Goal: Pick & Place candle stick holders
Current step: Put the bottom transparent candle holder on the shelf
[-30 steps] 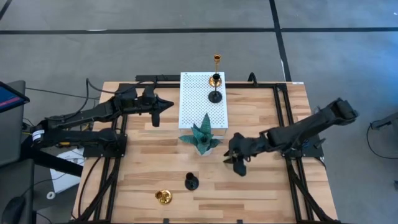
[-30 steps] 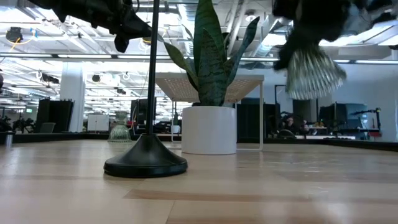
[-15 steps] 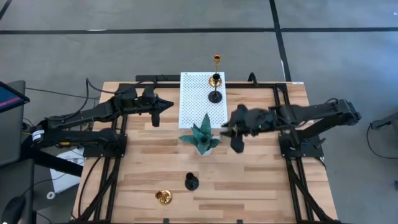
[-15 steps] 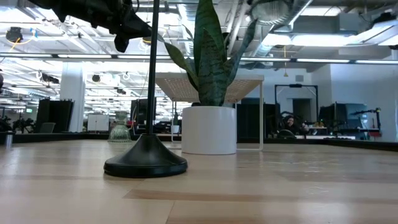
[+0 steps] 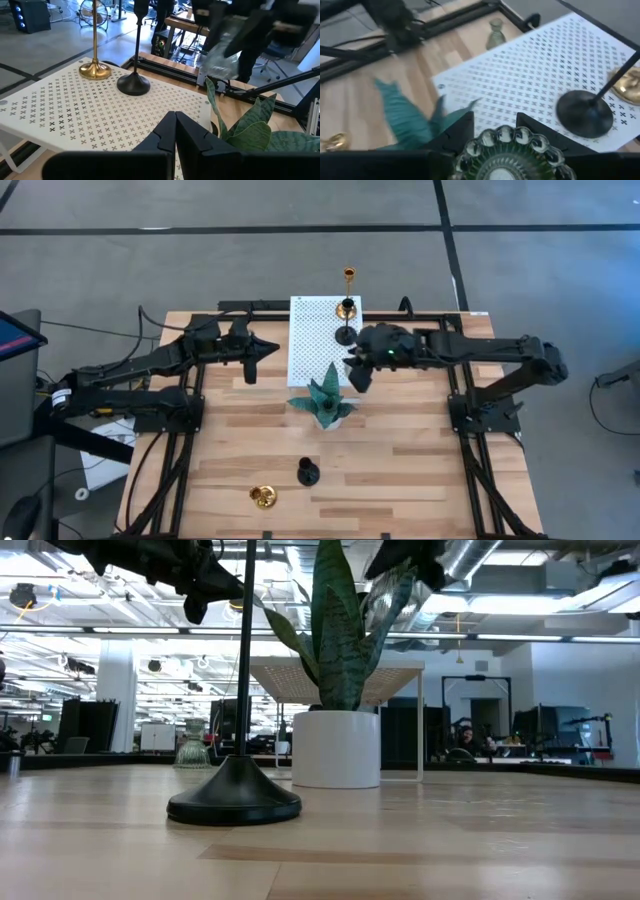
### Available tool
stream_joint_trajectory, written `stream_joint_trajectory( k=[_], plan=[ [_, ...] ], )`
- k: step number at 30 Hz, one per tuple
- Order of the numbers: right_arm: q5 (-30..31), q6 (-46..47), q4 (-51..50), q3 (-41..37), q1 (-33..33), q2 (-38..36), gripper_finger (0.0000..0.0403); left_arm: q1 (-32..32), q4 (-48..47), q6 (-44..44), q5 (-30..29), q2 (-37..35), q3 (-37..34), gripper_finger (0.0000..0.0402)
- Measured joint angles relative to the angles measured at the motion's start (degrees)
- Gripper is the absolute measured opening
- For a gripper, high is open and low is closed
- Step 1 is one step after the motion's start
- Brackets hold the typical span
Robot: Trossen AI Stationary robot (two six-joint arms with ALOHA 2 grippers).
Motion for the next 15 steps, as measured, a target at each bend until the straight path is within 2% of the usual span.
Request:
stream_joint_trajectory(
  k=[9, 15],
  plan=[
    [-0.2, 0.0, 3.1, 0.0, -4.7, 6.4, 0.0131, 0.0, 0.0, 0.0, 0.0, 0.0, 0.0, 0.0009],
    [-0.2, 0.0, 3.7, 0.0, -6.6, 7.9, 0.0131, 0.0, 0.0, 0.0, 0.0, 0.0, 0.0, 0.0010]
  ],
)
